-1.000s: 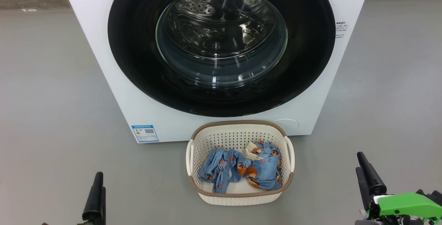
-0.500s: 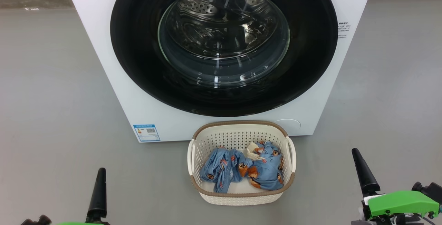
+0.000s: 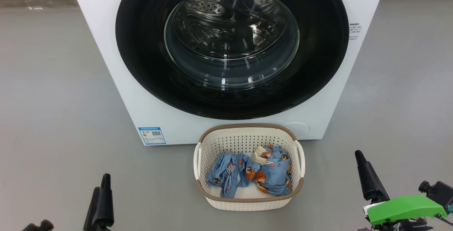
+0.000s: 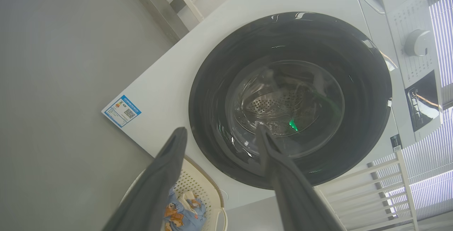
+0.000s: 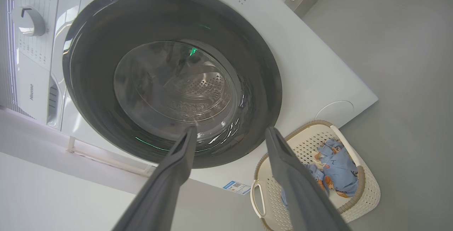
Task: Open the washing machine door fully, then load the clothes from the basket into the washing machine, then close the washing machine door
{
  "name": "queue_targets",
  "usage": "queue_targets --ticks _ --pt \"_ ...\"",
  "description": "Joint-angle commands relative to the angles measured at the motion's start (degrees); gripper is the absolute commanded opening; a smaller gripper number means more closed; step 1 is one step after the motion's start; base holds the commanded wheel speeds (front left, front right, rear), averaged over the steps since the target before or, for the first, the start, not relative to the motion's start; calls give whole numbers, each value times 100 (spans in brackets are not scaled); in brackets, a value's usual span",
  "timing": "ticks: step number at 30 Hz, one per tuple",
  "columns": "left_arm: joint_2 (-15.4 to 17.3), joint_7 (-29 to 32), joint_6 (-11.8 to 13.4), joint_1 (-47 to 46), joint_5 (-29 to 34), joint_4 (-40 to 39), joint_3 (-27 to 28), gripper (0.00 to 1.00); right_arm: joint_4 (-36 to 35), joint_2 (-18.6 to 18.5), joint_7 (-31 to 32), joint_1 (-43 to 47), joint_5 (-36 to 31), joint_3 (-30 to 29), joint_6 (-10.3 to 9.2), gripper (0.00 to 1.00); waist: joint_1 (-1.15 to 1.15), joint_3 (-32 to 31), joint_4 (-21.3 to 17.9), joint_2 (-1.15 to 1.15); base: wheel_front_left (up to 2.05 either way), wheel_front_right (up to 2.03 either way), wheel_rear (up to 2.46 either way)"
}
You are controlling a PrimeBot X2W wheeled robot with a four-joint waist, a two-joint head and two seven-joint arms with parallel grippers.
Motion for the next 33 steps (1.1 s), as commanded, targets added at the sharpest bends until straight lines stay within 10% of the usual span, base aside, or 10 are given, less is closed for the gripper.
queue_targets --ticks 1,33 --pt "77 -62 -46 -77 159 -199 76 100 -171 -35 -60 -104 -175 71 18 100 0 1 4 0 0 0 0" --pt "149 -562 -93 -36 2235 -317 -97 100 -177 113 -364 -61 -2535 88 25 100 0 67 105 0 0 0 0"
